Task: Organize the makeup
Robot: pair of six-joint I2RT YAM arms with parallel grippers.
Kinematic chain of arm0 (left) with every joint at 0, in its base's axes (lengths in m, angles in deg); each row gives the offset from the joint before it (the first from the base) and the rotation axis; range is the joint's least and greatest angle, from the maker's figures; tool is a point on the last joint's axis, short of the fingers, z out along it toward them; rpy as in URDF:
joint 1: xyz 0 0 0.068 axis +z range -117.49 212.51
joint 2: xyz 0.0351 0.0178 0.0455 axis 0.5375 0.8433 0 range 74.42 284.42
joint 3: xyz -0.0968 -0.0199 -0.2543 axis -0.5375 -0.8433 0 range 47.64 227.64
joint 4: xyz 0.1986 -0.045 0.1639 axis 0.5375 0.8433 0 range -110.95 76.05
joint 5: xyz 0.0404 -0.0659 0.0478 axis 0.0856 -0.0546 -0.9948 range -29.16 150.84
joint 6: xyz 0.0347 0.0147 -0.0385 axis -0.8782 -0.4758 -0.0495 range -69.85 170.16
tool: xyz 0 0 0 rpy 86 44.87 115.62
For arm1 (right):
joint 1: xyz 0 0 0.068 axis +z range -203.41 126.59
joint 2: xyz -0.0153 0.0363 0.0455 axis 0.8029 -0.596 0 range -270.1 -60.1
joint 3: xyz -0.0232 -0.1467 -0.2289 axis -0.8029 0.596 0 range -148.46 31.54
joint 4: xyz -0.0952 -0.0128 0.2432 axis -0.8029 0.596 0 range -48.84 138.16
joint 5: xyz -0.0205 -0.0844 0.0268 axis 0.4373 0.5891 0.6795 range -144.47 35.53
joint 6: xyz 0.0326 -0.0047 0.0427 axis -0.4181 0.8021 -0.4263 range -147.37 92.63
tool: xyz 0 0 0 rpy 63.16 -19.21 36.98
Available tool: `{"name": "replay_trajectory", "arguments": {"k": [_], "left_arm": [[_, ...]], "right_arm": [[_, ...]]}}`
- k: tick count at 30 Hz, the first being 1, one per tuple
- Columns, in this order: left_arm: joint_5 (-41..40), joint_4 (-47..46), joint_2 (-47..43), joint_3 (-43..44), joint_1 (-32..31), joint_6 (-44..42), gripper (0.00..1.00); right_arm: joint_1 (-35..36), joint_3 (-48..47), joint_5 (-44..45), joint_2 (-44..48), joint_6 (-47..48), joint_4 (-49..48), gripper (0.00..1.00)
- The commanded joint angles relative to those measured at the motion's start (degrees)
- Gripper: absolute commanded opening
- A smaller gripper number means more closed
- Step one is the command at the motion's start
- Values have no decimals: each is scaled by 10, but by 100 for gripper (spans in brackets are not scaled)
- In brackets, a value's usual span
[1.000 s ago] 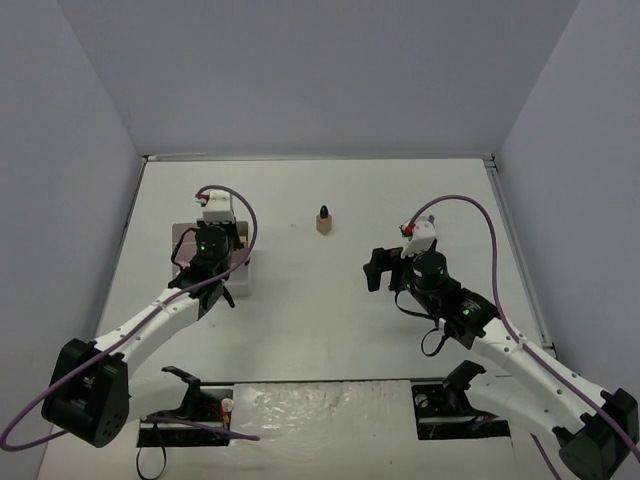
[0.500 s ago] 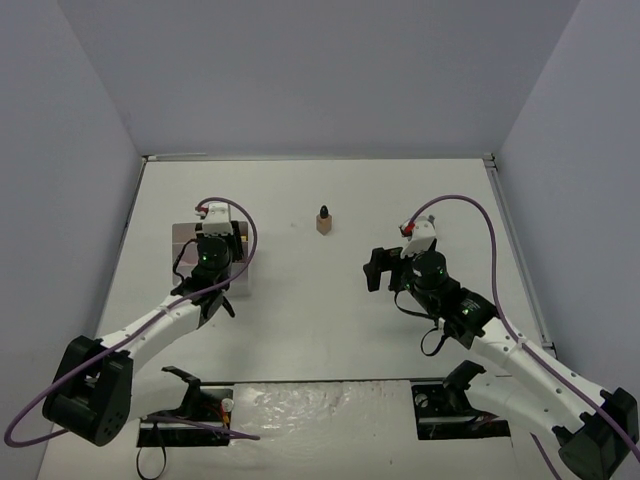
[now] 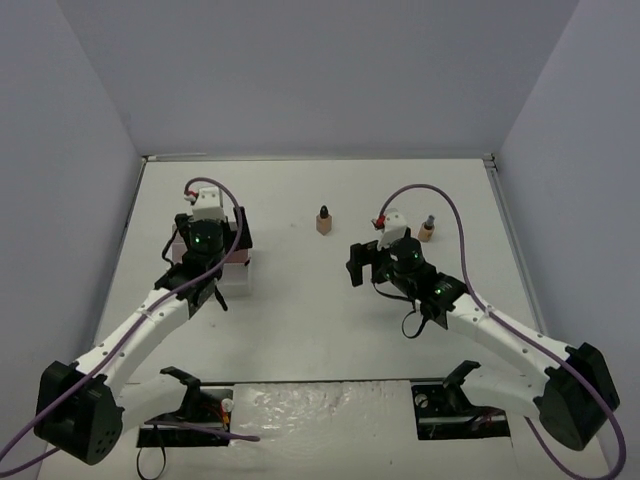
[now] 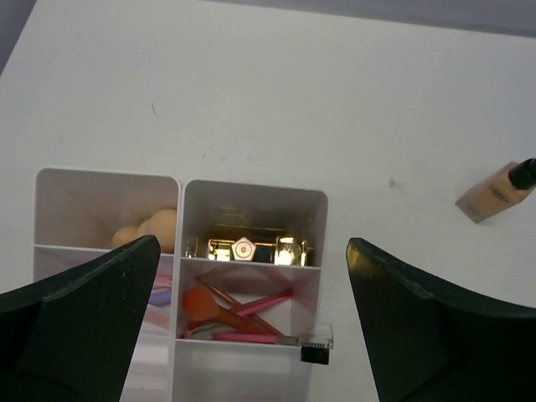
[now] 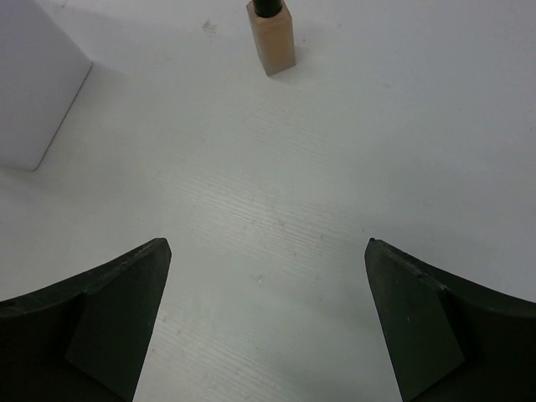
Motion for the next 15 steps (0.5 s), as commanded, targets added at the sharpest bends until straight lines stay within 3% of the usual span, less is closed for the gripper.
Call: {"name": "replay_trajectory", "arguments": {"k": [1, 6, 8, 15], "left_arm": [[60, 148, -16, 129, 6, 30, 96], [169, 210, 36, 228, 4, 15, 97], [224, 200, 72, 253, 2, -4, 97], [300, 157, 215, 355, -14, -54, 97]], "right_arm": [[-5, -63, -29, -56, 49, -98, 98], [-11, -85, -77, -72, 57, -91, 97], [-12, -90, -85, -62, 56, -84, 97], [-12, -81, -85, -2, 44, -42, 98]]}}
